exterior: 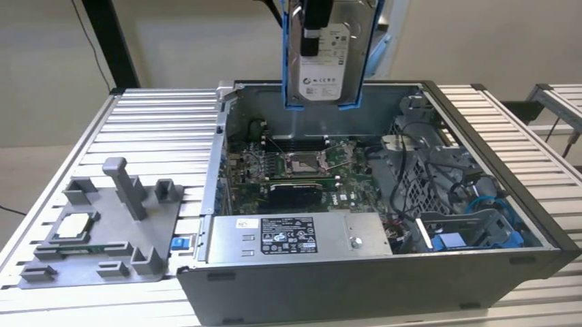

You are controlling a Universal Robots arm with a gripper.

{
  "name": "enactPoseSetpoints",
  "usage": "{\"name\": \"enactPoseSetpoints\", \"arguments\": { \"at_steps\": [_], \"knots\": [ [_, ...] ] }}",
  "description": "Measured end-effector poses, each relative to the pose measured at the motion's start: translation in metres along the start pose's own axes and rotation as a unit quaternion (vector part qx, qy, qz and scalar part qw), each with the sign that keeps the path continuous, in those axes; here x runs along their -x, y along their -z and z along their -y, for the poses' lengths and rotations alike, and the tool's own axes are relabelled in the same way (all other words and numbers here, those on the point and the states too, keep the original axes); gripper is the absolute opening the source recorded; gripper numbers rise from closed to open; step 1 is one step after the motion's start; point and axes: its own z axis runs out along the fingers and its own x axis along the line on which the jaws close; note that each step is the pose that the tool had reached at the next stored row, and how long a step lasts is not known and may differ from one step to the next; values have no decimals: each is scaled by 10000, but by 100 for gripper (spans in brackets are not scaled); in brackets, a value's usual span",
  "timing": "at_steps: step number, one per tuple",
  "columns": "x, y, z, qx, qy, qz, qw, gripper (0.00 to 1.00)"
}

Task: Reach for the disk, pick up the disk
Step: 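Pick up the disk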

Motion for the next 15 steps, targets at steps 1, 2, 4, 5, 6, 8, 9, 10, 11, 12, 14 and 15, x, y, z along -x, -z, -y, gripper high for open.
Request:
{"name": "enactPoseSetpoints", "arguments": {
  "at_steps": [1, 2, 4, 5, 6, 8, 9, 10, 11, 12, 14, 15],
  "knots": [
    [-21, 0, 1, 1, 0, 0, 10000, 0],
    [-42, 1, 2, 2, -1, 0, 10000, 0],
    [-82, 2, 4, 5, -1, 0, 10000, 0],
    [-103, 3, 5, 6, -1, 0, 10000, 0],
    [-122, 4, 6, 7, -1, 0, 10000, 0],
    [-163, 5, 9, 9, -1, 0, 10000, 0],
    [-185, 5, 10, 10, -2, 0, 10000, 0],
    [-203, 6, 11, 12, -2, 0, 10000, 0],
    [-222, 7, 12, 13, -2, 0, 10000, 0],
    [-240, 7, 13, 14, -2, 0, 10000, 0],
    [-274, 8, 15, 14, -2, 0, 10000, 0],
    [-289, 9, 15, 15, -3, 0, 10000, 0]
  ]
}}
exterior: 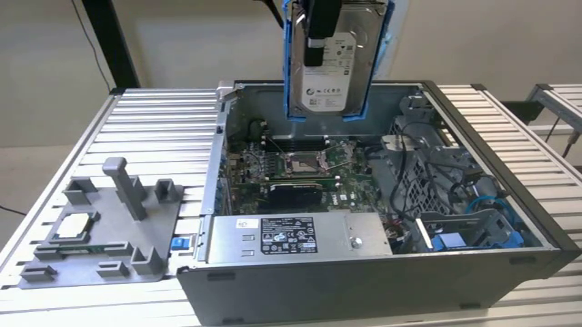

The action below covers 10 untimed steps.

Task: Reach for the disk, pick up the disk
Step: 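Pick up the disk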

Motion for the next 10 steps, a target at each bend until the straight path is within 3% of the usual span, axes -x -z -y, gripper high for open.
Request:
{"name": "enactPoseSetpoints", "arguments": {
  "at_steps": [10],
  "knots": [
    [-123, 3, 9, 0, 0, 1, 10000, 0]
  ]
}}
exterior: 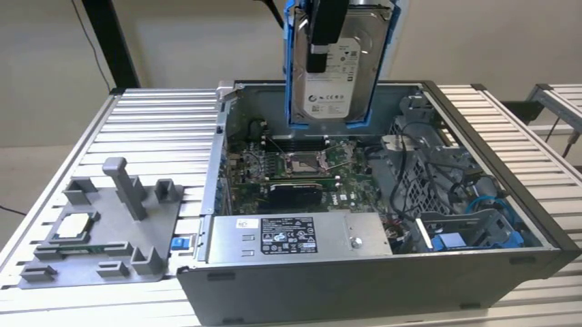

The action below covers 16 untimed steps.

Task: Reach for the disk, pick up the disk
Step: 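Pick up the disk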

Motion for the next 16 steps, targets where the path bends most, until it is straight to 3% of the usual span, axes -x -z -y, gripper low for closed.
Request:
{"name": "enactPoseSetpoints", "arguments": {
  "at_steps": [16],
  "knots": [
    [-109, 1, 162, 4, 0, -1, 10000, 0]
  ]
}}
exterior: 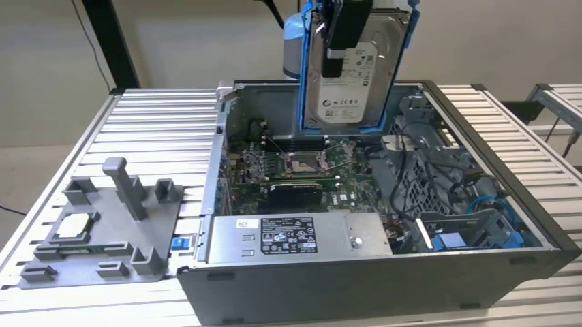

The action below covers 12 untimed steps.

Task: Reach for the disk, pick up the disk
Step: 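Pick up the disk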

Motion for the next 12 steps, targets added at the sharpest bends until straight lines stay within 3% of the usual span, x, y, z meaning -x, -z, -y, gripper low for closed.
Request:
{"name": "enactPoseSetpoints", "arguments": {
  "at_steps": [12],
  "knots": [
    [-140, 1, 148, 8, -1, 0, 10000, 0]
  ]
}}
